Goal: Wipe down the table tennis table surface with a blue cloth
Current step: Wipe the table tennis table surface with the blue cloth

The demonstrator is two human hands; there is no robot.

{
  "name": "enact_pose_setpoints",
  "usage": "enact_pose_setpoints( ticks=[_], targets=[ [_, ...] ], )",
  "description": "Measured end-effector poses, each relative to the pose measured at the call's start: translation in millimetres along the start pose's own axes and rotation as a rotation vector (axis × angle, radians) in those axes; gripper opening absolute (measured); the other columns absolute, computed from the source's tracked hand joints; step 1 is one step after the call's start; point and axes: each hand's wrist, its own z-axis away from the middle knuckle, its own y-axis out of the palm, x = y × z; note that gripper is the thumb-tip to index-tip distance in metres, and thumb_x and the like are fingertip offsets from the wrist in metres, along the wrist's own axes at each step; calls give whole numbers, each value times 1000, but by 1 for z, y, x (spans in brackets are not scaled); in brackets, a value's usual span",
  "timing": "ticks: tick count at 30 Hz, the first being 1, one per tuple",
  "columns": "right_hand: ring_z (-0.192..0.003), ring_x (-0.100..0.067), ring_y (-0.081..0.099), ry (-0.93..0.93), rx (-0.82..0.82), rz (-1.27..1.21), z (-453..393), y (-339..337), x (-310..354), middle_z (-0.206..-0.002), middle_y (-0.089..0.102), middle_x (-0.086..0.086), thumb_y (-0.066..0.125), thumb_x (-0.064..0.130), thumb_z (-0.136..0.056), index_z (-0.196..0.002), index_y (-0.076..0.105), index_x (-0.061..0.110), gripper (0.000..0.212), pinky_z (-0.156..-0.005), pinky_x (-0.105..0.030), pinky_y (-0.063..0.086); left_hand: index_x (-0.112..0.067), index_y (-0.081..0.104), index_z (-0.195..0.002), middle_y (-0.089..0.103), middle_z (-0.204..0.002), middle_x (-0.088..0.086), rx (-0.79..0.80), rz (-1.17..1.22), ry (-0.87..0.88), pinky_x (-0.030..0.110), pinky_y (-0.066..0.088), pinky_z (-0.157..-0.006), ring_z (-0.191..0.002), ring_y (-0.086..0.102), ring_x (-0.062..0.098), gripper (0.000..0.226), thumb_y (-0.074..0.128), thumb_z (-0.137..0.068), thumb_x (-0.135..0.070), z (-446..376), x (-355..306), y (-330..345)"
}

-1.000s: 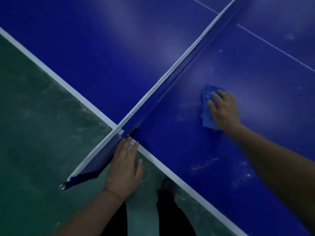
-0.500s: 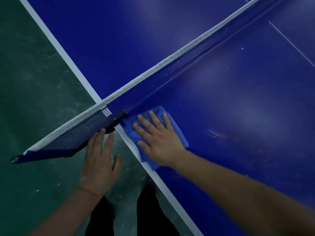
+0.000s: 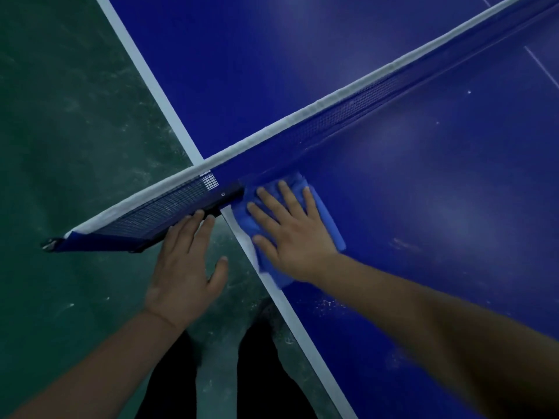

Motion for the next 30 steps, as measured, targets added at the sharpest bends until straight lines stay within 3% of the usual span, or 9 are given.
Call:
enact_pose_setpoints(
  ticks=[1, 3, 6, 8, 12, 15, 20, 25, 30],
  targets=[
    [-152, -32, 17, -30, -7, -1, 4, -1, -16, -163, 29, 0, 27, 55, -102, -154, 37, 28, 59, -121, -62, 9, -4, 37, -151, 39, -155, 17, 13, -2, -8, 55, 28, -118, -143, 31, 32, 75, 44, -88, -43, 0, 0, -1],
    [-151, -36, 21, 148, -87, 17, -3, -6, -63, -161, 33, -2, 28, 54, -100, -152, 40, 28, 59, -118, -66, 14, -6, 32, -154, 35, -158, 14, 43, -8, -23, 54, 25, -120, -146, 26, 29, 77, 42, -88, -46, 2, -1, -2],
    [-154, -34, 0, 648, -65, -118, -29, -29, -110, -168, 12, 3, 24, 52, -102, -158, 20, 36, 58, -119, -65, -1, -8, 29, -156, 31, -160, 13, 72, 3, -24, 53, 23, -121, -149, 23, 27, 79, 39, -89, -49, 2, 0, -4],
    [-153, -37, -8, 772, -61, -152, -41, -31, -87, -169, 3, 4, 23, 52, -103, -159, 13, 39, 57, -117, -67, -5, -8, 27, -156, 30, -161, 12, 70, 23, -25, 50, 19, -123, -149, 21, 25, 79, 37, -90, -50, 2, -1, -6],
    [-152, -43, -2, 254, -4, 2, -14, -2, 35, -168, 10, -2, 19, 55, -102, -158, 19, 35, 59, -116, -70, -3, -5, 28, -156, 32, -160, 14, 49, 69, -30, 40, 13, -124, -147, 21, 24, 77, 32, -93, -50, 2, -3, -10],
    [-154, -38, 2, 41, 34, 28, 2, 4, 42, -167, 16, 1, 21, 54, -103, -158, 24, 34, 59, -119, -66, -2, -7, 25, -157, 29, -162, 12, 71, 82, -20, 38, 12, -124, -149, 20, 24, 77, 26, -96, -54, 1, 0, -14],
    [-154, -33, -1, 551, -39, -33, -23, -2, 23, -168, 9, 1, 15, 53, -103, -160, 14, 31, 60, -119, -65, 0, -13, 15, -160, 21, -165, 5, 116, 130, -23, 32, 4, -124, -152, 14, 20, 79, 15, -97, -61, 2, 5, -16],
    [-154, -33, 9, 220, -16, -21, -10, 7, 73, -166, 22, -4, 26, 51, -103, -157, 29, 24, 61, -119, -64, 4, -12, 14, -160, 20, -166, 7, 109, 157, -18, 35, 7, -125, -152, 15, 23, 81, 10, -97, -64, 2, 5, -17],
    [-154, -31, 8, 531, -49, -48, -15, 2, 43, -167, 16, 1, 18, 51, -102, -158, 24, 29, 60, -120, -62, 2, -18, 6, -161, 17, -166, 6, 139, 213, -30, 32, 5, -123, -152, 12, 19, 82, 7, -95, -67, 4, 6, -23]
  ],
)
